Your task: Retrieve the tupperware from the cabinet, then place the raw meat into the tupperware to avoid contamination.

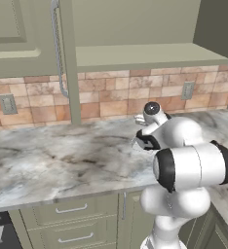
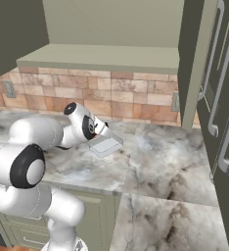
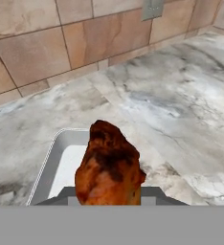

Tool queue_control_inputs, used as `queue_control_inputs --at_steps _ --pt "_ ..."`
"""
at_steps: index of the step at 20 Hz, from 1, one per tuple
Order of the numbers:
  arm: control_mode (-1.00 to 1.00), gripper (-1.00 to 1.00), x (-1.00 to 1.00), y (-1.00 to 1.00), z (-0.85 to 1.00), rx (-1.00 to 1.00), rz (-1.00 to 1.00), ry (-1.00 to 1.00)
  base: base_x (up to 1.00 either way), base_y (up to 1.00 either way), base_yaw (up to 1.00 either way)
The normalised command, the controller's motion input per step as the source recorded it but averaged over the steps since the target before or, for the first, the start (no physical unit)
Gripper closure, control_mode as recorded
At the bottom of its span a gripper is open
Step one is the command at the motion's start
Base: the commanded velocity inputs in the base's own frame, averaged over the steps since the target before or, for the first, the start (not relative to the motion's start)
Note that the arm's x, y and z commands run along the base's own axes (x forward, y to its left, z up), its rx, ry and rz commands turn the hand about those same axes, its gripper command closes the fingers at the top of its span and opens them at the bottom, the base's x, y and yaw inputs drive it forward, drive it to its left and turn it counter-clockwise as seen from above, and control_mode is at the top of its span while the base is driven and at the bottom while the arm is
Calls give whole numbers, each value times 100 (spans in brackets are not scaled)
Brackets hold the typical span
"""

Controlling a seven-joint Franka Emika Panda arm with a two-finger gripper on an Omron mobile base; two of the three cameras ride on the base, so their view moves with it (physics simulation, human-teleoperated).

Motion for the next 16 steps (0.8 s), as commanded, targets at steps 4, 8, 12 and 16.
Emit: queue_control_inputs --at_steps 4,8,12,16 --pt "-100 100 0 0 -14 0 0 0 0 0 0" --pt "-100 100 0 0 -11 0 0 -1 0 0 0" --pt "-100 100 2 -2 -5 6 0 0 0 0 0" --pt "-100 100 2 -9 -4 13 3 0 0 0 0"
